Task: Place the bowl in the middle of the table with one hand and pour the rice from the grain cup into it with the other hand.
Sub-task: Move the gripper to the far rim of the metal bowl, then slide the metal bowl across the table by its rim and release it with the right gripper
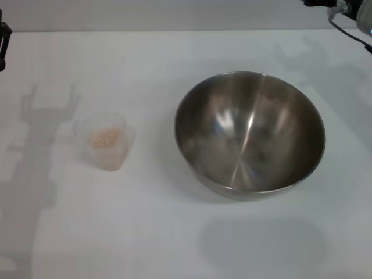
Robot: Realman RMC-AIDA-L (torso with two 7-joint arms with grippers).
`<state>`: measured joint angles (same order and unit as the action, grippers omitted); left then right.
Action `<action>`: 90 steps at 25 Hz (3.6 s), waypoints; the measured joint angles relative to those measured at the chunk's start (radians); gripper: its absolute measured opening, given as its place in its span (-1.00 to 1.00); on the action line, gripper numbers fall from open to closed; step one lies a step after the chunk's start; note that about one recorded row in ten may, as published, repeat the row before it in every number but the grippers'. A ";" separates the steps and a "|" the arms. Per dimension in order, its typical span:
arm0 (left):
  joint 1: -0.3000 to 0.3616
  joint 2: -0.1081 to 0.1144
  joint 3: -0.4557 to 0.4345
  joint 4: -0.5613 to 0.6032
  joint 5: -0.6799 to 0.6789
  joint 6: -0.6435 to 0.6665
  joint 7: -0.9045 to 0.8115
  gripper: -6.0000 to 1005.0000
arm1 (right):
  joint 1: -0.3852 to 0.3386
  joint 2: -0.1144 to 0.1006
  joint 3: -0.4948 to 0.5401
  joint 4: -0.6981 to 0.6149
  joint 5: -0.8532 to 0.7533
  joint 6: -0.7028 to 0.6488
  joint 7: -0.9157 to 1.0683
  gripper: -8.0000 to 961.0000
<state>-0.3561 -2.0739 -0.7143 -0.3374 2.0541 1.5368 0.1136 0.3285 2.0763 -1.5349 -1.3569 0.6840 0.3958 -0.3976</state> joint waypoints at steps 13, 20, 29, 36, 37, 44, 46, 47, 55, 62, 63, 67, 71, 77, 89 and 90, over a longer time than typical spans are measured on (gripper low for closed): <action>-0.006 0.001 -0.004 0.014 -0.001 0.005 0.000 0.68 | 0.255 -0.056 0.404 -0.112 0.000 1.031 -0.036 0.59; -0.009 0.002 -0.004 0.014 0.000 0.005 -0.001 0.68 | 0.370 -0.097 0.417 0.106 -0.050 1.128 -0.080 0.59; -0.013 0.002 -0.004 0.014 0.000 0.005 -0.004 0.68 | 0.443 -0.098 0.416 0.308 -0.090 1.096 -0.141 0.59; -0.010 0.002 -0.004 0.014 -0.002 0.004 -0.004 0.68 | 0.456 -0.096 0.412 0.369 -0.093 1.074 -0.163 0.59; -0.010 0.002 -0.004 0.014 -0.002 0.004 -0.004 0.68 | 0.454 -0.095 0.413 0.370 -0.095 1.072 -0.166 0.59; -0.006 0.001 -0.004 0.014 -0.003 0.005 -0.005 0.68 | 0.455 -0.086 0.411 0.395 -0.149 1.055 -0.174 0.13; -0.005 0.000 -0.004 0.014 -0.003 0.006 -0.005 0.68 | 0.455 -0.085 0.411 0.395 -0.150 1.054 -0.175 -0.09; -0.005 0.000 -0.004 0.014 -0.003 0.006 -0.005 0.68 | 0.455 -0.084 0.410 0.395 -0.150 1.050 -0.176 -0.19; -0.004 0.000 -0.004 0.014 -0.001 0.006 -0.006 0.68 | 0.456 -0.077 0.408 0.422 -0.152 1.032 -0.198 -0.69; -0.004 0.000 -0.004 0.014 0.000 0.007 -0.006 0.68 | 0.450 -0.072 0.426 0.405 -0.146 1.019 -0.199 -0.98; -0.004 0.000 -0.004 0.014 0.000 0.007 -0.006 0.68 | 0.449 -0.070 0.437 0.397 -0.145 1.017 -0.199 -0.98; -0.004 0.000 -0.002 0.014 0.000 0.013 -0.006 0.68 | 0.447 -0.058 0.492 0.362 -0.125 1.009 -0.211 -0.98; -0.003 0.000 0.002 0.014 0.000 0.021 -0.006 0.68 | 0.455 -0.046 0.495 0.357 -0.074 1.002 -0.230 -0.98; -0.003 0.000 0.003 0.014 0.000 0.022 -0.006 0.68 | 0.487 -0.017 0.483 0.382 -0.056 0.969 -0.240 -0.97; 0.011 0.000 0.005 0.014 0.000 0.036 -0.006 0.67 | 0.534 -0.007 0.454 0.524 -0.075 0.908 -0.224 -0.96; 0.011 0.000 0.005 0.014 0.000 0.036 -0.006 0.67 | 0.534 -0.007 0.449 0.527 -0.075 0.904 -0.220 -0.95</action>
<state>-0.3455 -2.0740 -0.7098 -0.3236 2.0540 1.5724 0.1074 0.8625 2.0693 -1.0855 -0.8298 0.6090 1.3003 -0.6180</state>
